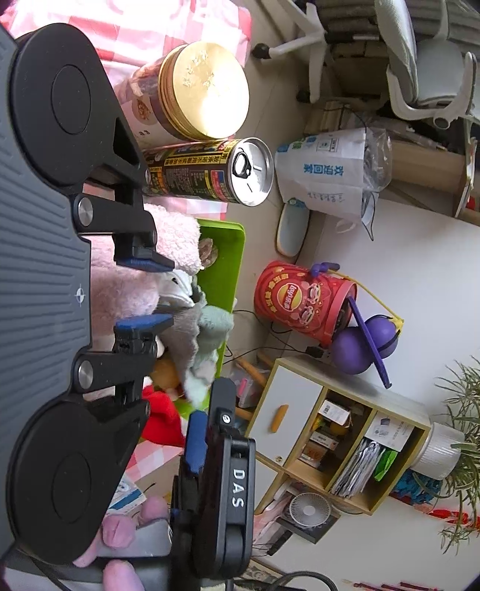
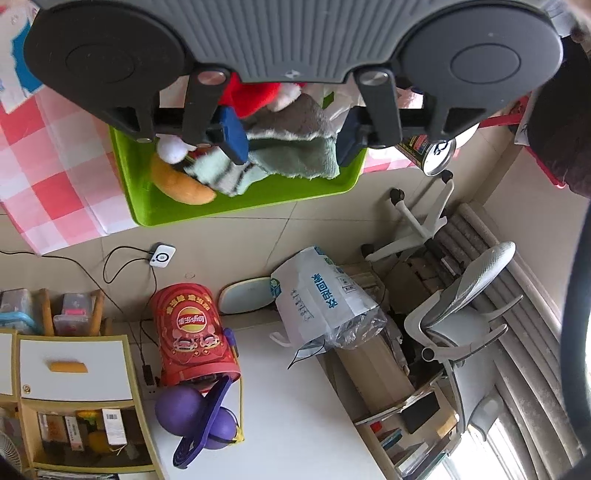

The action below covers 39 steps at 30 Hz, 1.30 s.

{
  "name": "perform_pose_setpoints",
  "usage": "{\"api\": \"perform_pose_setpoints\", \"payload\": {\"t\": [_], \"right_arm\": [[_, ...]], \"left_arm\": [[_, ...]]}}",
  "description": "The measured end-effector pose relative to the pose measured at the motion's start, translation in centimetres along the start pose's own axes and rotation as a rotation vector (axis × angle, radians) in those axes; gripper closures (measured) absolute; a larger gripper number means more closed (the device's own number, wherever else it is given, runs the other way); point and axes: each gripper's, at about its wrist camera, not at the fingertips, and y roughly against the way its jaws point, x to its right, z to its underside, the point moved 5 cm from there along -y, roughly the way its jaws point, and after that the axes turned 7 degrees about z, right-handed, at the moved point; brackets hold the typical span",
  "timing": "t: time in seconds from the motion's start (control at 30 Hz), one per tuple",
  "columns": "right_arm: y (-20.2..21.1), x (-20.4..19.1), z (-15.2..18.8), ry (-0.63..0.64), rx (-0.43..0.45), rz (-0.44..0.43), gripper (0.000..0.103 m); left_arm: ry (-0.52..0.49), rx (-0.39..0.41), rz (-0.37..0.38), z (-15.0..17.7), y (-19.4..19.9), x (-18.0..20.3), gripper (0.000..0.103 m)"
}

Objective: Organize soft objects
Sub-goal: 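Carry the bunny and towel into the green tray and open both tools, then withdraw both open tools from the tray toward the brown coaster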

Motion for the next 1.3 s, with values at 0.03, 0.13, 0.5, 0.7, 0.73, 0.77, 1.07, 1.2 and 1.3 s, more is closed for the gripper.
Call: {"api": "perform_pose_setpoints", "payload": {"t": [0.03,0.13,0.5,0.7,0.73,0.77,1.07,1.2,1.3], "right_arm": [[0.4,0.1,0.1,-0.001,0.001,0.001,0.067],[1.6,0.4,0.3,-0.001,0.004,0.010,0.066],[7.8,0.7,1.3,0.001,0.039,0.019,0.055],[10.4,0.8,3.0,0.012,0.043,0.018,0.053],[10.8,0.8,3.3,0.012,0.044,0.017,0.052],[11.0,0.7,3.5,0.013,0.045,0.018,0.051],[13.1,1.1,6.6,0.014,0.039,0.031,0.039],[13.7,1.4,8.6,0.043,0.035,0.052,0.038],[13.8,1.7,10.1,0.046,0.032,0.065,0.038]], "left_arm": [[-0.004,-0.003,-0.002,0.1,0.2,0.1,0.071],[-0.018,-0.010,-0.008,0.3,1.1,0.5,0.066],[-0.033,-0.034,-0.034,1.6,4.9,1.8,0.041],[-0.041,-0.061,-0.054,3.1,6.5,2.0,0.030],[-0.041,-0.065,-0.058,3.3,6.8,2.0,0.028],[-0.041,-0.070,-0.061,3.6,7.1,2.0,0.027],[-0.046,-0.101,-0.078,5.8,9.0,1.9,0.014],[-0.044,-0.116,-0.094,7.4,9.5,1.5,0.010],[-0.031,-0.131,-0.106,8.5,9.6,1.2,0.008]]}}
